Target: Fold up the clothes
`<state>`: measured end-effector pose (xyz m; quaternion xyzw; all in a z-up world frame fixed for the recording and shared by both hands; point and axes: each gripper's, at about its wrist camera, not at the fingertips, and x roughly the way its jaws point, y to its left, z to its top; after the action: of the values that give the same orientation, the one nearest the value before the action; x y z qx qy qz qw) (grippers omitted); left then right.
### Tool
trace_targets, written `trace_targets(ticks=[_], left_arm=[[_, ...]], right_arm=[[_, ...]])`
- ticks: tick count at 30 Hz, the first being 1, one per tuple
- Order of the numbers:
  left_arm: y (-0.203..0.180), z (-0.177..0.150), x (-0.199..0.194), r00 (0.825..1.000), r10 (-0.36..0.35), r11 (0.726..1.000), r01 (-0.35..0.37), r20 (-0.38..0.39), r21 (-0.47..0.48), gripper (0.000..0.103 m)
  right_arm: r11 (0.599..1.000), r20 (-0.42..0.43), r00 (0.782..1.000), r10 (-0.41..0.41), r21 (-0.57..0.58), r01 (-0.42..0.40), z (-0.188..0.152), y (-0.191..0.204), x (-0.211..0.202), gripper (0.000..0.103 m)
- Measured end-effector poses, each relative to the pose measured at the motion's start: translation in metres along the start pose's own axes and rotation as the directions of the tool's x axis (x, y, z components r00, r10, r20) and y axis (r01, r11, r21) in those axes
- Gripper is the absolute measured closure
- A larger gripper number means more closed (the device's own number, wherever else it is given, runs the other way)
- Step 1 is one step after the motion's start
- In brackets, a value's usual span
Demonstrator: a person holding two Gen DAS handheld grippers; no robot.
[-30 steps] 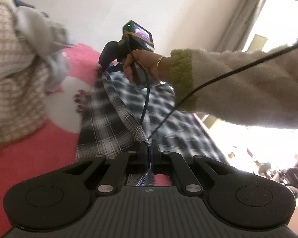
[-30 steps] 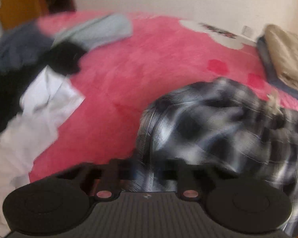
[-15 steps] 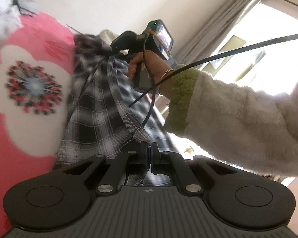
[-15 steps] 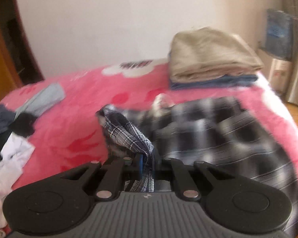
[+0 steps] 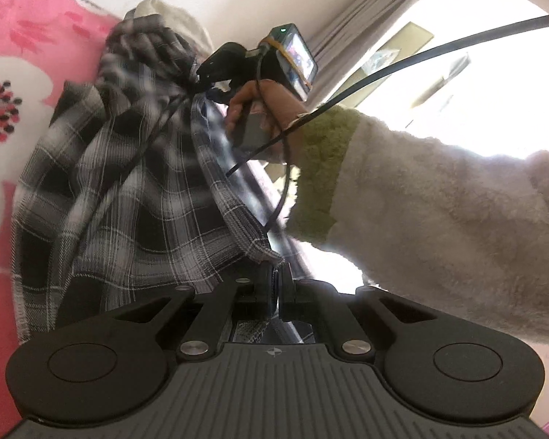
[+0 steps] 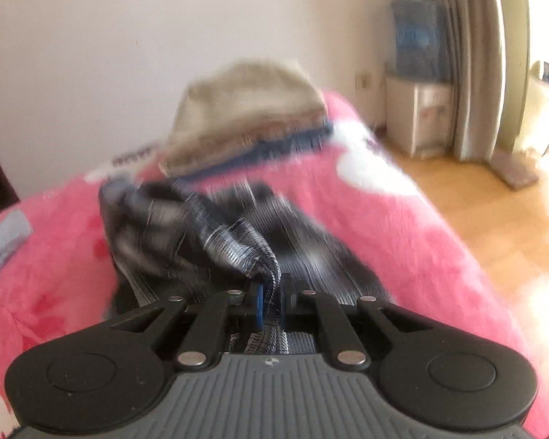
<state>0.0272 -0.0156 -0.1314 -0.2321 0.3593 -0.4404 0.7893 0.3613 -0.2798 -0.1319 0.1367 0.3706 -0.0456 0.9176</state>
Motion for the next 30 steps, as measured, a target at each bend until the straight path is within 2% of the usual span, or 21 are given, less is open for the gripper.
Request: trace_targets(ticks=[2, 4, 6, 9, 11, 14, 16, 17, 19, 20, 21, 26, 30], left_arm=[[0.002, 0.0, 0.001, 1.0, 0.004, 1.0, -0.004, -0.006, -0.006, 0.102], [0.005, 0.0, 0.004, 1.0, 0.004, 1.0, -0.004, -0.008, -0.011, 0.102], [0.009, 0.001, 0.008, 1.0, 0.003, 1.0, -0.003, -0.006, -0.015, 0.102], [0.008, -0.002, 0.011, 1.0, 0.003, 1.0, -0.003, -0.012, -0.013, 0.102], [0.005, -0.001, 0.012, 1.0, 0.003, 1.0, -0.003, -0.016, -0.014, 0.102], [0.002, -0.003, 0.008, 1.0, 0.004, 1.0, -0.004, -0.013, -0.016, 0.102], [0.001, -0.003, 0.008, 1.0, 0.004, 1.0, -0.004, -0.009, -0.022, 0.102], [0.001, -0.003, 0.008, 1.0, 0.003, 1.0, -0.004, -0.007, -0.025, 0.102], [0.0, -0.002, 0.009, 1.0, 0.002, 1.0, -0.002, -0.003, -0.029, 0.102], [0.0, -0.002, 0.009, 1.0, 0.001, 1.0, -0.001, -0.003, -0.031, 0.102], [-0.001, -0.003, 0.008, 1.0, -0.003, 0.999, 0.003, -0.003, -0.033, 0.102], [-0.009, 0.002, 0.007, 0.999, -0.043, 0.998, 0.043, 0.006, -0.038, 0.102], [-0.009, 0.004, 0.022, 0.998, -0.054, 0.998, 0.053, -0.015, -0.042, 0.102]], right_arm=[[0.999, -0.033, 0.999, 0.02, 0.026, -0.019, 0.0, -0.009, 0.004, 0.092], [0.999, -0.038, 0.999, 0.039, 0.037, -0.037, 0.005, -0.012, 0.001, 0.082], [0.998, 0.0, 0.998, 0.055, 0.017, -0.055, 0.012, -0.01, -0.005, 0.055], [0.996, 0.039, 0.995, 0.091, -0.027, -0.09, 0.023, -0.004, -0.007, 0.038], [0.992, 0.022, 0.992, 0.122, -0.049, -0.121, 0.033, 0.005, 0.005, 0.033], [0.99, 0.025, 0.992, 0.128, -0.064, -0.126, 0.036, 0.01, 0.01, 0.033], [0.989, 0.035, 0.991, 0.128, -0.075, -0.125, 0.037, 0.012, 0.011, 0.033], [0.989, 0.039, 0.991, 0.128, -0.08, -0.124, 0.037, 0.013, 0.011, 0.039], [0.988, 0.049, 0.991, 0.128, -0.091, -0.123, 0.037, 0.016, 0.012, 0.062], [0.988, 0.054, 0.99, 0.128, -0.096, -0.122, 0.038, 0.017, 0.012, 0.089], [0.987, 0.059, 0.99, 0.128, -0.101, -0.121, 0.038, 0.018, 0.013, 0.095], [0.985, 0.083, 0.988, 0.129, -0.127, -0.117, 0.039, 0.023, 0.015, 0.097], [0.987, 0.087, 0.991, 0.104, -0.13, -0.092, 0.043, 0.018, 0.018, 0.097]])
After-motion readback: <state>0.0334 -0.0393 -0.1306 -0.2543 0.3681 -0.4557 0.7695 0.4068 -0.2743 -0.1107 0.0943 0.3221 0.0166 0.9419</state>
